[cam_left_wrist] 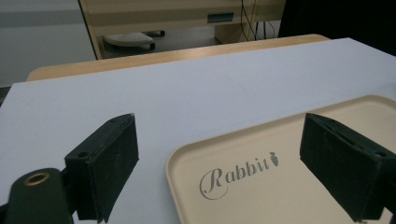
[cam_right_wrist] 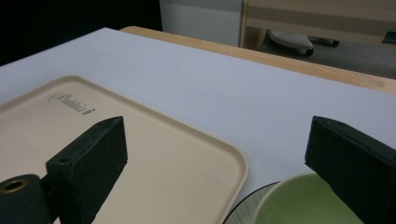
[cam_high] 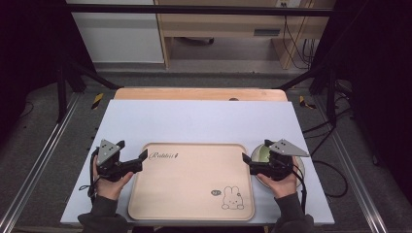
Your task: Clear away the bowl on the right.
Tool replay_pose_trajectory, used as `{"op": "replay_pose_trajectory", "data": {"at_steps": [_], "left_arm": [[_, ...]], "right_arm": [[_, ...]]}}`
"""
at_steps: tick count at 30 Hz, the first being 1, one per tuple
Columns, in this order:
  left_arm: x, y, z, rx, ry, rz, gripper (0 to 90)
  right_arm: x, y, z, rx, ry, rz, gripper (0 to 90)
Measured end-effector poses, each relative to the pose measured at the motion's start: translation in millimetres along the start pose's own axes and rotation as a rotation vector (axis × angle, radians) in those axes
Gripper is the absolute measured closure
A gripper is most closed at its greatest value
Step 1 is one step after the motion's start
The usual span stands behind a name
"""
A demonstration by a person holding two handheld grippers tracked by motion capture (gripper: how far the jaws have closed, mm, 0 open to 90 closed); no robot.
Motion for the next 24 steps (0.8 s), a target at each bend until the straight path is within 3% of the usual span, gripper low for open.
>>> {"op": "replay_pose_trajectory", "data": {"at_steps": [7,16,24], "left_arm": [[4.2,1.9,2.7,-0.006,0.013,-0.002,11.7],[4.7,-2.0,3.7,-0.003,0.020,0.014,11.7],[2.3,-1.9,1.4,-0.008,0.011,0.018,12.0]], "right_arm": [[-3.0,-4.8,-6.9,-0.016,-0.011,0.040,6.9],[-4.0,-6.2,-10.1,0.001,0.006,0.019,7.3],[-12.1,-12.1,-20.2,0.030,-0.019,0.018,8.3]]}}
Point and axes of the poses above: each handheld gripper's, and its own axes: z roughly forward along the jaws, x roughly out of its underside, y roughly to its left, the point moved 8 cm from there along z, roughly forward along the jaws, and after that the axes turned 9 degrees about z, right-handed, at the moved point
